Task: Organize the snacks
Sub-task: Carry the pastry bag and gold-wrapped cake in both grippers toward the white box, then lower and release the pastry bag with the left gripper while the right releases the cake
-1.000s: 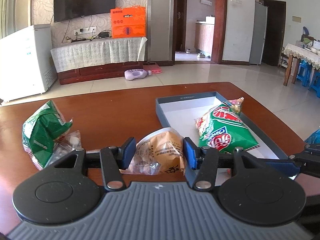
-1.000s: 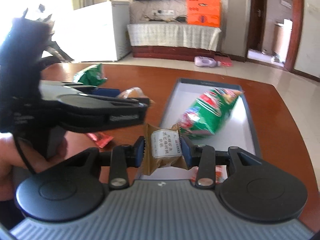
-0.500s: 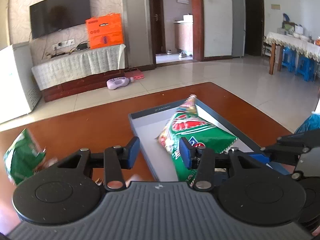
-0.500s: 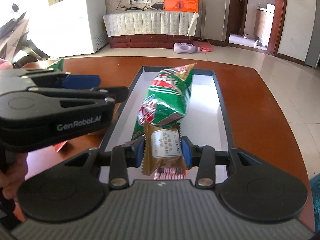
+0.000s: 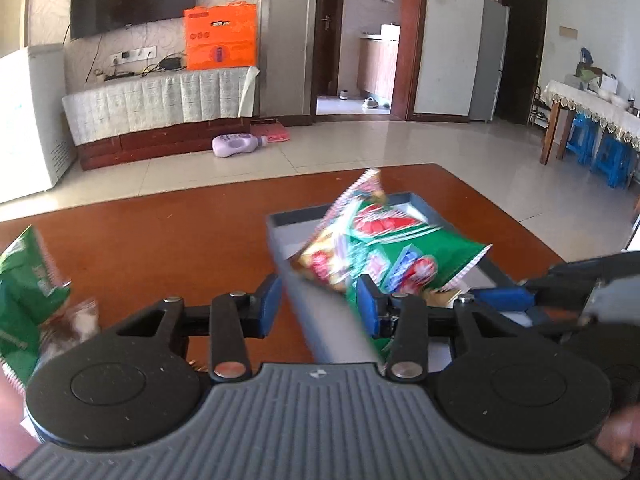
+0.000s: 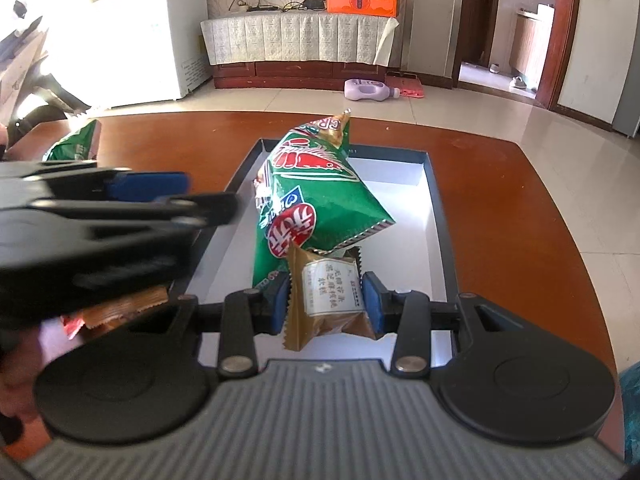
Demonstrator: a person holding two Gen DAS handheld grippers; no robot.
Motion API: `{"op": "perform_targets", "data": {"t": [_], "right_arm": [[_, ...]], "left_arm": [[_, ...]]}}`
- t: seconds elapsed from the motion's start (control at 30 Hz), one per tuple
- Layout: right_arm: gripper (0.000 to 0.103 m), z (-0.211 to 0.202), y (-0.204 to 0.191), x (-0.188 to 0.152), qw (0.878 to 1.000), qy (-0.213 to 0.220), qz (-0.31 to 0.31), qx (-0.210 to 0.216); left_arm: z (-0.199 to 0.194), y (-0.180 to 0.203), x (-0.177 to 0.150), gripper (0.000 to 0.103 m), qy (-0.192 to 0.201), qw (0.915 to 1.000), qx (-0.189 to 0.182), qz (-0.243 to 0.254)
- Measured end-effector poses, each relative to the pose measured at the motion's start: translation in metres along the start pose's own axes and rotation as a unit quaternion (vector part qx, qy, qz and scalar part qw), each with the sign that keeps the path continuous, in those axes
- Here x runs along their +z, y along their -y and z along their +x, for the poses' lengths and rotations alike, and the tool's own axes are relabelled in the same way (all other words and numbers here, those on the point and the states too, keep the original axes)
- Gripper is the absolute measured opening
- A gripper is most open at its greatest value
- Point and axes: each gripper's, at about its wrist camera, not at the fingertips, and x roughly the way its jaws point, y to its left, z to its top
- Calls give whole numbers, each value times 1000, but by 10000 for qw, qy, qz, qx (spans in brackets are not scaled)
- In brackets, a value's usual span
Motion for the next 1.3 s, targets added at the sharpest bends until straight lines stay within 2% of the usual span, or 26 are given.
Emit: {"op": "perform_targets", "data": {"t": [0.17, 0.23, 0.27, 0.3, 0.4, 0.5, 0.57, 0.63, 0.73, 0.8, 0.87, 0.9, 0.93, 0.97, 1.1, 1.3], "right_arm": [[42, -3, 1, 0, 9999, 5, 27, 137], [42, -4, -2, 2, 9999, 12, 19, 169], [42, -4, -3, 2, 9998, 0, -5, 189], [42, -4, -5, 2, 9998, -20, -45, 189], [42, -4, -5, 0, 9998, -71, -140, 146], [42, -2, -1, 0, 9999, -93, -73, 90], [42, -1, -1, -1, 9999, -131, -77, 69], [42, 0, -3, -1, 9998, -157, -107, 65], [42, 1, -9, -1, 9996, -191, -206, 87], [42, 2, -11, -1, 9994, -225, -244, 91], [42, 2, -11, -2, 9994, -240, -245, 71], [42, 1, -12, -2, 9994, -237, -238, 66], [42, 1, -12, -2, 9994, -231, -237, 62], [42, 0, -13, -2, 9994, -226, -244, 55], [42, -3, -16, -3, 9994, -214, -266, 13], [42, -12, -15, -5, 9997, -72, -236, -80]], "left_arm": [[-15, -38, -20, 48, -153, 9998, -2, 106], [-21, -46, -27, 50, -244, 9995, -163, 64], [-23, -47, -30, 54, -308, 9990, -307, 93], [-24, -45, -33, 63, -369, 9982, -426, 205], [-28, -35, -40, 84, -321, 9956, -386, 790], [-28, -39, -45, 84, -470, 9932, -682, 813], [-24, -38, -50, 84, -626, 9909, -653, 992], [-22, -39, -55, 84, -762, 9902, -687, 942], [-32, -38, -56, 87, -762, 9870, -857, 1125], [-33, -36, -62, 88, -825, 9852, -794, 1272], [-28, -37, -72, 88, -956, 9850, -671, 1268], [-30, -39, -75, 80, -920, 9865, -714, 1149], [-31, -42, -75, 61, -913, 9869, -804, 1061], [-31, -41, -74, 55, -880, 9871, -829, 1049], [-34, -40, -74, 51, -806, 9880, -668, 1138], [-41, -37, -55, 50, -428, 9933, -337, 1024]]}}
